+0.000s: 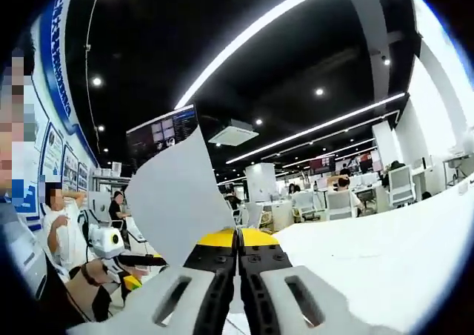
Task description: Organize the stack of printing papers by aligning and flattening the scattered papers on the table
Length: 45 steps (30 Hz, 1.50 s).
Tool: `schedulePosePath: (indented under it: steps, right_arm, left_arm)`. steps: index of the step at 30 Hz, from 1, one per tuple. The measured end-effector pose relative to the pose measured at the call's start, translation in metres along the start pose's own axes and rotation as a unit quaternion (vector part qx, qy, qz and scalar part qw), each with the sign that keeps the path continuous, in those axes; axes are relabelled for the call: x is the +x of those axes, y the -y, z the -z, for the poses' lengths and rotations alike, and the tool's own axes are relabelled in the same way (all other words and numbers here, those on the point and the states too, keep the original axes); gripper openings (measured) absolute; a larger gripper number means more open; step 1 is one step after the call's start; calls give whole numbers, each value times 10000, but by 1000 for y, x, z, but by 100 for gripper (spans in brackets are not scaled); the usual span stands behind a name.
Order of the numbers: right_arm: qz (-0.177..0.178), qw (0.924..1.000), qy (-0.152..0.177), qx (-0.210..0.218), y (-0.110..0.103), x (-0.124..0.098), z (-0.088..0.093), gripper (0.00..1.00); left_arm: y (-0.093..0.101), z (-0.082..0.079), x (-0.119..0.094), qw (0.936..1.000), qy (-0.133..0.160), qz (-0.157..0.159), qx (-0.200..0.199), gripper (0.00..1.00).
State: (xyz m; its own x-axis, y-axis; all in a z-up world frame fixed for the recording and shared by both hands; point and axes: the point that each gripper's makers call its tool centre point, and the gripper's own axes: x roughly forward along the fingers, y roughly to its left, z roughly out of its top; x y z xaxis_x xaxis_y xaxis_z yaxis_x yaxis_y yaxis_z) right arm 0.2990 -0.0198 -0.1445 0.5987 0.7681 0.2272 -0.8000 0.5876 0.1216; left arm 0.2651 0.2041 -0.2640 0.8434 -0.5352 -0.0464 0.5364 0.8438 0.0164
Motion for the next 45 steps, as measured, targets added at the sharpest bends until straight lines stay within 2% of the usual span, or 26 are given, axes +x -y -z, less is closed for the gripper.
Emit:
schedulePosePath:
  steps: [7, 16, 36, 45]
  right_arm:
    - [-230, 9996, -58, 133, -14, 3, 4, 0]
    - [-430, 9982, -122, 397, -21, 7, 9, 0]
    - [-1021, 9900, -367, 897, -48, 13, 23, 0]
    - [-1219, 9853, -463, 1107, -58, 8, 25, 0]
  left_arm:
    - [1, -3, 0, 10000, 46, 16, 26, 92]
    - [3, -5, 0, 9999, 76, 58, 49, 92]
    - [12, -13, 4, 9992, 271, 242, 156, 88]
    - [15, -20, 6, 9984, 400, 320, 228, 87]
